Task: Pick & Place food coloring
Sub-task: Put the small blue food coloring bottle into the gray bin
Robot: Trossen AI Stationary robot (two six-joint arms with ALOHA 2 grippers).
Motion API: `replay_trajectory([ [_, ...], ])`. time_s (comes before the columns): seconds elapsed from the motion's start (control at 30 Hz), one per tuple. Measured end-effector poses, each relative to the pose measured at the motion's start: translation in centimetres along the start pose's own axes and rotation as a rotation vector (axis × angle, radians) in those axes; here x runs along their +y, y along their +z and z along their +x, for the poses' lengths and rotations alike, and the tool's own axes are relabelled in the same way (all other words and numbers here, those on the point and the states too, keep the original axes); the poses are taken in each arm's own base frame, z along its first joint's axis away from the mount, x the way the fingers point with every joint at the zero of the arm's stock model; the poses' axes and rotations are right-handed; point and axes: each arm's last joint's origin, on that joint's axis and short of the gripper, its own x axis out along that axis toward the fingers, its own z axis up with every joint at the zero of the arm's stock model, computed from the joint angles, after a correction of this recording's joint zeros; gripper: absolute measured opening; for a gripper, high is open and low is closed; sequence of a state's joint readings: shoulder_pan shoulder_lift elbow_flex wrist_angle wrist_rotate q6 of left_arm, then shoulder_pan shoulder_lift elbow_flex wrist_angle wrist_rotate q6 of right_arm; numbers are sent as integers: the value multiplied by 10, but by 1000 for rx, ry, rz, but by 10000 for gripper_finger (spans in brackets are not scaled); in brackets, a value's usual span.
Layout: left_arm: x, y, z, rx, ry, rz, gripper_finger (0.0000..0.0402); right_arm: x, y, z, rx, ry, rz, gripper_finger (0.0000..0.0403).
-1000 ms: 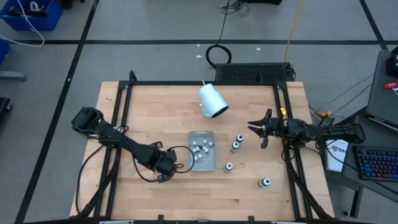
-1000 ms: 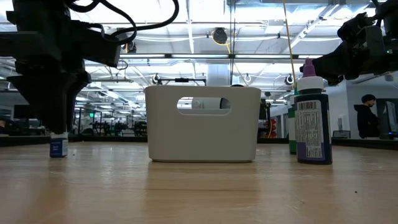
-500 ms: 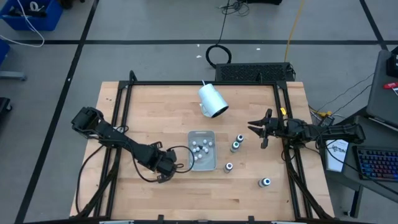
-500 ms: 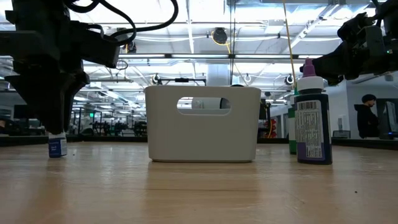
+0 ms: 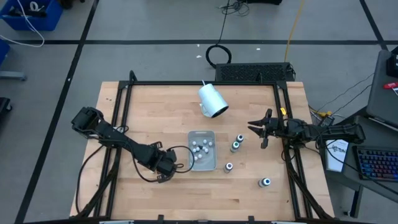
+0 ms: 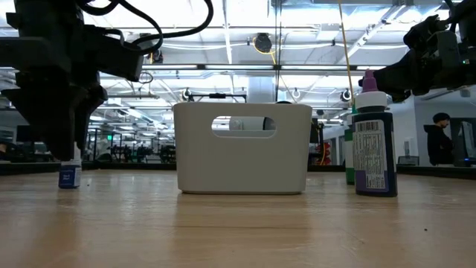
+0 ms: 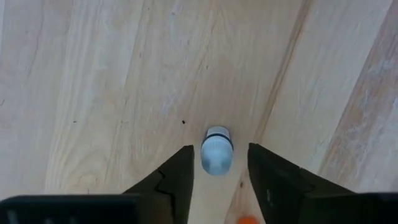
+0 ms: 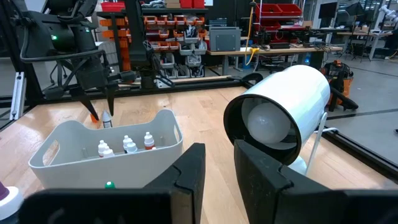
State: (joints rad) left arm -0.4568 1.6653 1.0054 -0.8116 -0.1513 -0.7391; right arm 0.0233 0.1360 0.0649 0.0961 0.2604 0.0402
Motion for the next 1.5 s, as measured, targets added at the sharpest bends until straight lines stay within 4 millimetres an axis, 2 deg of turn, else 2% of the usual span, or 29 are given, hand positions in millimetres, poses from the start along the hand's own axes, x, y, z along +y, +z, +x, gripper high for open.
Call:
replay_trajectory([
  [0.23, 0, 0, 0, 9, -7, 0, 183, 0, 0, 0, 0, 0, 0, 77],
  [0.67, 0, 0, 0, 0, 1, -5, 161, 0, 0, 0, 0, 0, 0, 77],
  [1.13, 1, 0, 0, 2, 8, -7, 171, 0, 0, 0, 0, 0, 0, 77],
  [1.5, 8, -6, 10, 30, 30, -47, 157, 0, 0, 0, 0, 0, 0, 77],
])
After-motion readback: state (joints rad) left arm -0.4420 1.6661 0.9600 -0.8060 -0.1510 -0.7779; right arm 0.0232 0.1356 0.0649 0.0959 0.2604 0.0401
